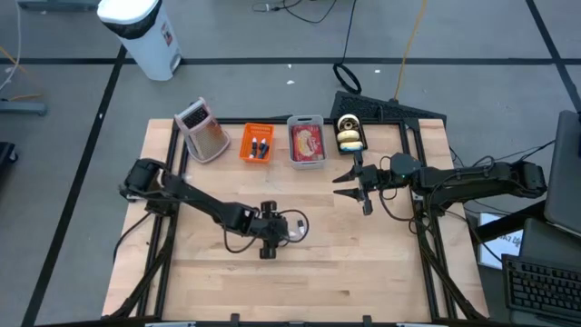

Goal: Pick & Place Food Item
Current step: Put the black food coloring bottle into the orange bin

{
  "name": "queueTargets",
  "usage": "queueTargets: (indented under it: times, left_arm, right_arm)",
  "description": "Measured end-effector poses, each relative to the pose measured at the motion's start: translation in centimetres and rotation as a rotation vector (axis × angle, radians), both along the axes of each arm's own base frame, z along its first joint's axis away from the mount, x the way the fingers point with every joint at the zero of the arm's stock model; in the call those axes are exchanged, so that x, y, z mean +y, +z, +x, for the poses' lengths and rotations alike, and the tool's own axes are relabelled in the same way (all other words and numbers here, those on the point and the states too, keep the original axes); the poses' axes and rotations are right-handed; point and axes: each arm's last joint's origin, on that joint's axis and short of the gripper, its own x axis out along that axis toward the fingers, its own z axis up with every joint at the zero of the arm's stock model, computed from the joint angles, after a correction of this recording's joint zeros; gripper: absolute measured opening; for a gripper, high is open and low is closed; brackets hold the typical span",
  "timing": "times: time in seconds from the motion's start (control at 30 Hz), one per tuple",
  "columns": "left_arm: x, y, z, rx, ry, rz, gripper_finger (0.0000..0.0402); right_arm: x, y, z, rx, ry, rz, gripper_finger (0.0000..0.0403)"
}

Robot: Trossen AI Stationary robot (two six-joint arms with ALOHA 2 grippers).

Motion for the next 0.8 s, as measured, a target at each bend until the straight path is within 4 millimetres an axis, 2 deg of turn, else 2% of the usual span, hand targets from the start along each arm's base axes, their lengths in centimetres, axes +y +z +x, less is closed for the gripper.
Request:
queueTargets:
  times: [0.47, 0.67, 0.8]
  left_arm:
    - [-0.4, -2.3, 1.6, -0.07, -0.089, 0.019, 0.0223]
    - [-0.3, -2.4, 1.7, -0.066, -0.089, -0.001, 0.0222]
    - [-0.3, -2.4, 1.7, -0.061, -0.095, -0.008, 0.0198]
  right_arm:
    - [0.0, 0.0, 0.0, 0.0, 0.001, -0.004, 0.013]
    - [0.0, 0.0, 0.0, 0.0, 0.001, -0.003, 0.013]
    - [0.0, 0.0, 0.0, 0.0, 0.001, -0.003, 0.013]
